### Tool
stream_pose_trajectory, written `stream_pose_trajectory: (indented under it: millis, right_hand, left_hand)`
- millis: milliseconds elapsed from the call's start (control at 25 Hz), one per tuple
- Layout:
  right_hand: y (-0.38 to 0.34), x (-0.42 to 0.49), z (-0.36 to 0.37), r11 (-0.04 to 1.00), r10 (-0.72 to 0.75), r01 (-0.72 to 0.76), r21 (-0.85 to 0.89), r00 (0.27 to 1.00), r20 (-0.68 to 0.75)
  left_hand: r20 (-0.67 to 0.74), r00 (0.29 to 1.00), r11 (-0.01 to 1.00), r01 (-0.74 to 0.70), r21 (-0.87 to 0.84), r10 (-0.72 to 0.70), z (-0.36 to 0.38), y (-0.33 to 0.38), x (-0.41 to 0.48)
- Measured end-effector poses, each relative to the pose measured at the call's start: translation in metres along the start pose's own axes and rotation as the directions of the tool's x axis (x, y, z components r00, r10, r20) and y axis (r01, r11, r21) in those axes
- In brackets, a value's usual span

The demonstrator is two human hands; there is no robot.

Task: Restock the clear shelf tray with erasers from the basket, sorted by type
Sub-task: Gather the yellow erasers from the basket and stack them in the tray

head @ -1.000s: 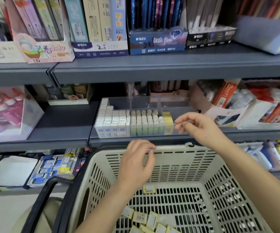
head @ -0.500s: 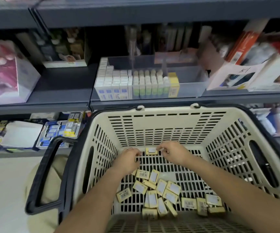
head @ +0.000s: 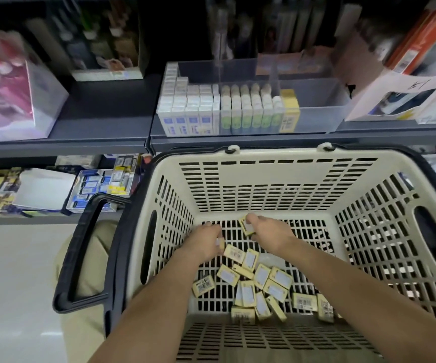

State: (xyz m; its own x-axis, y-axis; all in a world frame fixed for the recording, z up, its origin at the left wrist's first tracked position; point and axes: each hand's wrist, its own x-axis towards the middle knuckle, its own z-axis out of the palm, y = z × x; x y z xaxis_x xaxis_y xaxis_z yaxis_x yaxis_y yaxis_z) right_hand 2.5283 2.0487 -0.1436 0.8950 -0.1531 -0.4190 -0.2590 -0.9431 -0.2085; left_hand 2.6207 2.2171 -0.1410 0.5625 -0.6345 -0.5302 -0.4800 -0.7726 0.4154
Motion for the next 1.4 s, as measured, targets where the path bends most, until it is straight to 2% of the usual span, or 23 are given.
stream_pose_trajectory:
  millis: [80,160,200,280,360,440,520,600,640,720,800,880,1040,1200,1320,1400]
  right_hand:
    - [0.005,-0.001,0.002,1.0,0.018,-0.017,0.025,1.0,-0.02]
    - [0.008,-0.001,0.0,0.998,0.019,-0.016,0.064,0.999,-0.046]
    - [0.008,0.0,-0.001,0.996,0.013,-0.01,0.088,0.999,-0.033]
    - [0.002,0.001,-0.002,0.997,-0.004,0.002,0.08,1.0,0.026]
    - [-0.006,0.0,-0.002,0.999,-0.017,0.018,-0.027,0.999,0.029]
    - [-0.008,0.0,-0.003,0.991,-0.065,0.066,-0.114,0.998,0.007]
    - [-0.004,-0.002,-0.009,0.987,-0.139,0.139,-0.085,0.99,0.004]
    - [0.003,-0.004,-0.021,0.98,-0.1,0.107,0.165,0.994,-0.051]
    - [0.006,-0.006,-0.028,0.93,-0.015,0.039,0.366,0.998,-0.069]
    - [0.008,-0.009,-0.041,0.739,0.081,-0.054,0.671,0.997,-0.009]
    - [0.008,-0.012,-0.049,0.61,0.071,-0.092,0.787,0.996,0.061]
    - [0.006,-0.015,-0.055,0.562,0.042,-0.101,0.821,0.995,0.093]
    - [-0.001,-0.017,-0.062,0.532,0.025,-0.086,0.843,0.996,0.085]
    - [-0.011,-0.015,-0.061,0.501,0.062,-0.057,0.864,0.998,0.03]
    - [-0.014,-0.012,-0.057,0.529,0.05,-0.021,0.848,0.999,-0.006]
    - [-0.013,-0.009,-0.052,0.489,0.067,-0.028,0.872,0.998,-0.006]
  left_hand:
    - [-0.046,0.996,0.958,0.065,-0.28,-0.081,-0.009,0.009,0.002]
    - [-0.03,0.985,0.843,0.13,-0.522,-0.171,-0.018,0.015,0.004]
    - [0.001,0.976,0.752,0.169,-0.638,-0.218,-0.02,0.017,0.005]
    - [0.103,0.958,0.493,0.229,-0.839,-0.268,-0.022,0.019,0.005]
    - [0.172,0.953,0.291,0.242,-0.926,-0.248,-0.023,0.019,0.003]
    - [0.186,0.953,0.21,0.238,-0.948,-0.239,-0.023,0.017,0.004]
    - [0.195,0.948,0.166,0.241,-0.956,-0.254,-0.024,0.017,0.005]
    - [0.221,0.936,0.118,0.26,-0.958,-0.273,-0.024,0.018,0.005]
    - [0.239,0.932,0.098,0.274,-0.957,-0.272,-0.024,0.019,0.004]
    - [0.276,0.933,0.09,0.303,-0.949,-0.232,-0.026,0.021,0.003]
    - [0.29,0.941,0.092,0.309,-0.947,-0.174,-0.027,0.023,0.001]
    - [0.271,0.952,0.081,0.284,-0.955,-0.145,-0.029,0.025,0.0]
    - [0.305,0.952,0.185,0.298,-0.936,0.008,-0.032,0.03,-0.002]
    - [0.345,0.938,0.154,0.344,-0.926,-0.022,-0.031,0.03,0.0]
    - [0.394,0.919,0.166,0.384,-0.909,0.031,-0.031,0.027,-0.003]
    - [0.376,0.926,0.156,0.368,-0.917,0.022,-0.029,0.026,-0.003]
